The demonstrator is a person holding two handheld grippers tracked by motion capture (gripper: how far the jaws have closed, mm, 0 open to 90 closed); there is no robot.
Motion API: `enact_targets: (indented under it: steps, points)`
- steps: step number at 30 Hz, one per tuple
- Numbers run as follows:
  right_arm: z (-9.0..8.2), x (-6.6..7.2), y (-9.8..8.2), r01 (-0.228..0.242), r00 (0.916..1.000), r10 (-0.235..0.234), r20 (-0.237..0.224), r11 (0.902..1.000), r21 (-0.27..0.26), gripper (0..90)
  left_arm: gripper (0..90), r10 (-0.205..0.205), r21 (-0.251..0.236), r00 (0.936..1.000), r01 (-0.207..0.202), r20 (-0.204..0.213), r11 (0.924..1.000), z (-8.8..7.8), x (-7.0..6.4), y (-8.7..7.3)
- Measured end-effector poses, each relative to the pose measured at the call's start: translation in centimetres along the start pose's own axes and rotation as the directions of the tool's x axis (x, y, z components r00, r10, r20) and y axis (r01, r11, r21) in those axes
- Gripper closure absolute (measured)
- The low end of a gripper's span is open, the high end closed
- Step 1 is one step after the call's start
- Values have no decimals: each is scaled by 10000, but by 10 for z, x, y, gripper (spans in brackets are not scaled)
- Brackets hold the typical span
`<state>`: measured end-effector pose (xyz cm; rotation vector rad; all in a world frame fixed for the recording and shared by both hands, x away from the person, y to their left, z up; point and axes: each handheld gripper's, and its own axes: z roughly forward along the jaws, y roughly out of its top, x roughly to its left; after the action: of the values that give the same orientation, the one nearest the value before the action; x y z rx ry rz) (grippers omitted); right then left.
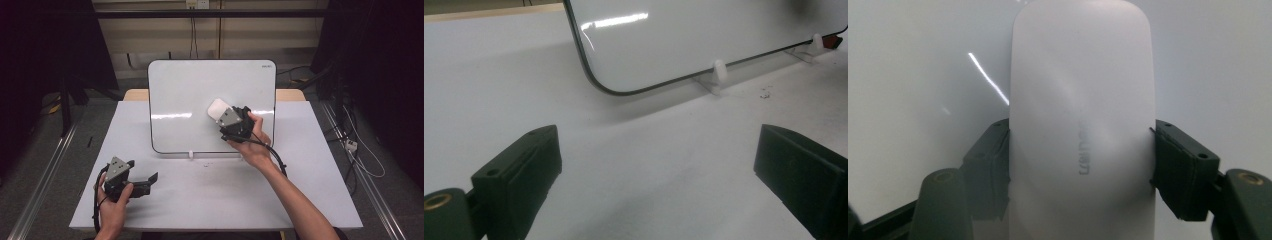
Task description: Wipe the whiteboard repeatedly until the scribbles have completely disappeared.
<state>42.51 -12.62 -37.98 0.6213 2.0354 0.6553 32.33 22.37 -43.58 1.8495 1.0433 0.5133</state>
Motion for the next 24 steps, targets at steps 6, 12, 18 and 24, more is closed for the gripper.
enact_targets:
  steps: [6,12,18,24]
  points:
    - [1,13,2,310,9992,-312,-246,9995,-104,314,50,-26,-32,10000,26,-25,10000,-1,1,0]
    - [2,4,3,166,9995,-171,-283,9997,-197,315,50,-52,-30,10000,52,-11,10000,-1,1,-1]
    - [4,-20,7,-146,9999,144,-86,9996,-221,314,50,-40,-36,10000,40,-23,10000,-2,2,-1]
    - [6,-46,11,-204,9998,205,13,9993,-322,314,50,21,16,10000,-21,0,10000,-3,3,-1]
